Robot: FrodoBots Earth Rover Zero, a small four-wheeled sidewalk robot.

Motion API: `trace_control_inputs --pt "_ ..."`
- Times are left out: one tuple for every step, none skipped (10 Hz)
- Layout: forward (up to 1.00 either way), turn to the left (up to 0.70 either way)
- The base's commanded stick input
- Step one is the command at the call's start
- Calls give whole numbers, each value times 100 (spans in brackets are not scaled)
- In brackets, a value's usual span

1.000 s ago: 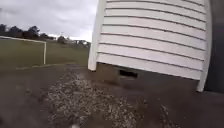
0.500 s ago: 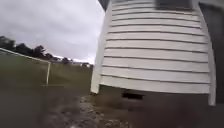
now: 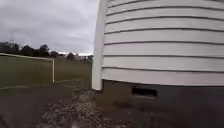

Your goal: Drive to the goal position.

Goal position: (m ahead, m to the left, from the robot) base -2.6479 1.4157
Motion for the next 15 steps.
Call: trace_control_inputs --pt "0 70" --pt "0 70" --pt "0 70" --pt "0 70" --pt "0 70" --pt "0 70" --pt "0 70" --pt "0 70" --pt "0 70" --pt "0 70" --pt "0 70" --pt "0 70" --pt "0 70" --pt "0 70" --pt "0 70"
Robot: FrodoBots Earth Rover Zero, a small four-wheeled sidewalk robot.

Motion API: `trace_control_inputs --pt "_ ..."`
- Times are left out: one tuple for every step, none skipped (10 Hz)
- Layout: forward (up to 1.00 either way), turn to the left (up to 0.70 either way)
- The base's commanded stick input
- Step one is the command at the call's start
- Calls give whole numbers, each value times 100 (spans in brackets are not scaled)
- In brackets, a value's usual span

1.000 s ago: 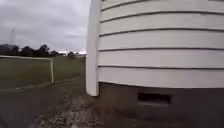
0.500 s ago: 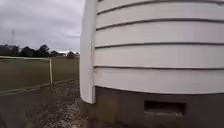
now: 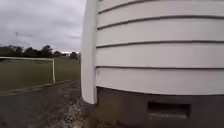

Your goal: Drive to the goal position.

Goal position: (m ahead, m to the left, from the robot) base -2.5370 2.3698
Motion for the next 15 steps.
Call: trace_control_inputs --pt "0 70" --pt "0 70" --pt "0 70" --pt "0 70" --pt "0 70" --pt "0 70" --pt "0 70" --pt "0 70" --pt "0 70" --pt "0 70" --pt "0 70" --pt "0 70" --pt "0 70" --pt "0 70" --pt "0 41"
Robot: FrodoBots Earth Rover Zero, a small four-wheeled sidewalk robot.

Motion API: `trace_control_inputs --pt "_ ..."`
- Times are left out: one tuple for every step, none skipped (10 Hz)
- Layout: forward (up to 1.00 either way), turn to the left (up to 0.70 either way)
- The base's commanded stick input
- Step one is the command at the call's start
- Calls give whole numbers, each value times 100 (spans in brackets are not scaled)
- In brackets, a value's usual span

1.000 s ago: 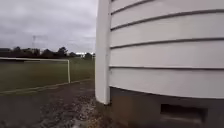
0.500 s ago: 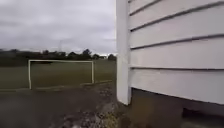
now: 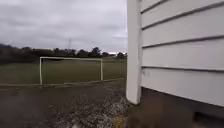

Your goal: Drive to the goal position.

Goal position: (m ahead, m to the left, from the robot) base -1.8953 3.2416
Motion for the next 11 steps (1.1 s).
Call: trace_control_inputs --pt "0 10" --pt "0 0" --pt "0 0" --pt "0 0" --pt "0 0" --pt "0 0" --pt "0 0" --pt "0 0" --pt "0 0" --pt "0 0" --pt "0 10"
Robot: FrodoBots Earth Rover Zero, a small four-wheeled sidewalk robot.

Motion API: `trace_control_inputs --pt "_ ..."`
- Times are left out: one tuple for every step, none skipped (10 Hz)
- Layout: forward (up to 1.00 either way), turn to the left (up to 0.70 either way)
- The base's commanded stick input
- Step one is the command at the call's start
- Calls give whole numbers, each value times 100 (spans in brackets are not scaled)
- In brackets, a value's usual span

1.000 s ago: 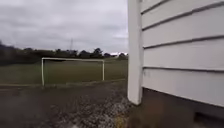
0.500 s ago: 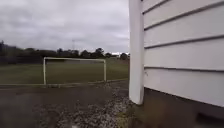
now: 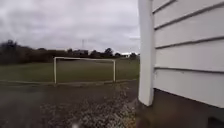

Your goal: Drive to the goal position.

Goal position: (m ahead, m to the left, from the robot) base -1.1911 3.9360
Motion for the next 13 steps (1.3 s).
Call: trace_control_inputs --pt "0 26" --pt "1 42" --pt "2 56" --pt "4 70" --pt "10 21" --pt "15 31" --pt "58 48" --pt "66 40" --pt "70 36" --pt "70 36" --pt "70 36" --pt "70 36" --pt "70 36"
